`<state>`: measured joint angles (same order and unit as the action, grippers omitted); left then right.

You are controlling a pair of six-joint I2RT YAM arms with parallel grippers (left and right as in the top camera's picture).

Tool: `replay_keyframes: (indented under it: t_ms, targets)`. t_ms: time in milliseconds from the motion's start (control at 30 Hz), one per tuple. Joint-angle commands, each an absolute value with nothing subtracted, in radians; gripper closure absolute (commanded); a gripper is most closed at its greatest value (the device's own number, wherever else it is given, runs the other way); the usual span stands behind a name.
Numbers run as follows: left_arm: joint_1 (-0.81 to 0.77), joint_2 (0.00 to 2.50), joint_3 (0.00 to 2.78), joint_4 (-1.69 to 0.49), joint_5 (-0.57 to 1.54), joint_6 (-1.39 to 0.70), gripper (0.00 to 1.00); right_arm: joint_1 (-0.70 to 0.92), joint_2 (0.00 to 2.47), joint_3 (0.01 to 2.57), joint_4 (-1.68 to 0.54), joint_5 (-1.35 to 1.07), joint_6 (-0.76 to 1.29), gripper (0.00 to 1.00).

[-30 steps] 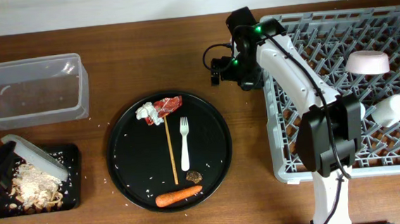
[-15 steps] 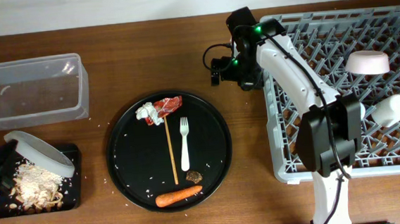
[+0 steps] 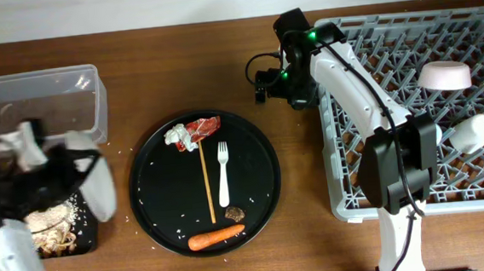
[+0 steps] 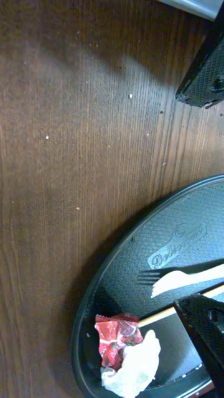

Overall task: Sort waste into correct bins and load items into the dishwasher rack
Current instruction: 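Return the emptied plate to the round tray with the left gripper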

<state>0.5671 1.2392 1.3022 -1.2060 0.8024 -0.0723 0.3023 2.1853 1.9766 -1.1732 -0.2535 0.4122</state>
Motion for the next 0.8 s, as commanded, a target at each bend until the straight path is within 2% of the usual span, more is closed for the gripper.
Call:
replay_keyframes:
  t_ms: [0, 200, 333, 633, 767]
  targets:
    - [0.303, 1.213, 1.313, -1.224, 0.558, -0.086, 1.0, 0.298, 2.196, 1.989, -1.173, -0.258, 0.413, 0.01]
    - [-0.113, 1.26, 1.304, -1.224, 0.206, -0.31, 1.0, 0.298, 2.196, 1.989, -1.173, -0.258, 0.413, 0.01]
    - [-0.266, 1.354, 1.303, -1.205, 0.074, -0.397, 1.0, 0.298, 2.196, 1.989, -1.173, -0.258, 0.413, 0.01]
    - [-0.308, 1.689, 1.303, -0.984, 0.029, -0.396, 1.0, 0.298, 2.196, 1.989, -1.173, -0.258, 0.413, 0.01]
    - [-0.308, 1.754, 1.303, -0.958, 0.025, -0.396, 0.99, 0.298, 2.196, 1.989, -1.173, -0.258, 0.413, 0.01]
